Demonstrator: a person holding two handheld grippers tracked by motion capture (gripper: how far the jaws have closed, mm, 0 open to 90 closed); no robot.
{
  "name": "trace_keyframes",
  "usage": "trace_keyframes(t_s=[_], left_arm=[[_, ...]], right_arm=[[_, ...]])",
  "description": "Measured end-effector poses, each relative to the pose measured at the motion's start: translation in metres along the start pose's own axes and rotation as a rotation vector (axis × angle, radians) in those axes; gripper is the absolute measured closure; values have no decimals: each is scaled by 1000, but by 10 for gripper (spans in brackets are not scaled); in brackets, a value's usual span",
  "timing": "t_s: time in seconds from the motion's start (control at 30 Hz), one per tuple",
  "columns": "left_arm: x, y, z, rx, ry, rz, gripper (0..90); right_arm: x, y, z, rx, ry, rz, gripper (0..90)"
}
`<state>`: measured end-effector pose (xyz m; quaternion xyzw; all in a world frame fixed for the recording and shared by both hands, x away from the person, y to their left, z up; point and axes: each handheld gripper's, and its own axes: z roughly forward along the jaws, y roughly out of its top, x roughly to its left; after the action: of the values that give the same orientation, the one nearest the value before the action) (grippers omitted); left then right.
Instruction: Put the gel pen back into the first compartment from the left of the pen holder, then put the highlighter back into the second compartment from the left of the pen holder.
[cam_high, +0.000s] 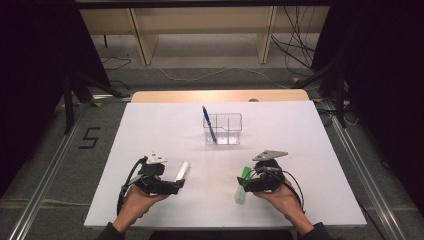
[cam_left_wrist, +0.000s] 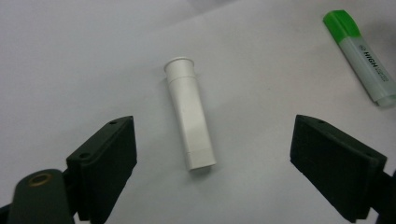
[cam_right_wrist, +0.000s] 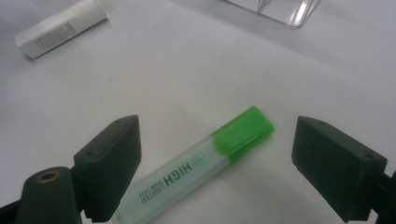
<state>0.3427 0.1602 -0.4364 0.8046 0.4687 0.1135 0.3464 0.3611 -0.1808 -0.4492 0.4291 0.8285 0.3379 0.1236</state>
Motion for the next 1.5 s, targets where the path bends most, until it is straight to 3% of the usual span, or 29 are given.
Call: trace_keyframes(t_s=[0.37, 0.67, 1.03, 1.5], left_arm=[[5, -6, -6, -67, -11, -6, 138], [6, -9, -7, -79, -5, 1, 136], [6, -12, -9, -93, -2, -3, 134], [5, -13, -8, -78, -1, 4, 134]], right_arm=[[3, 3, 9, 55, -4, -16, 165], [5, 6, 13, 98, -11, 18, 165], [7, 7, 22, 156, -34, -9, 167], [5, 8, 32, 218, -44, -5, 180]])
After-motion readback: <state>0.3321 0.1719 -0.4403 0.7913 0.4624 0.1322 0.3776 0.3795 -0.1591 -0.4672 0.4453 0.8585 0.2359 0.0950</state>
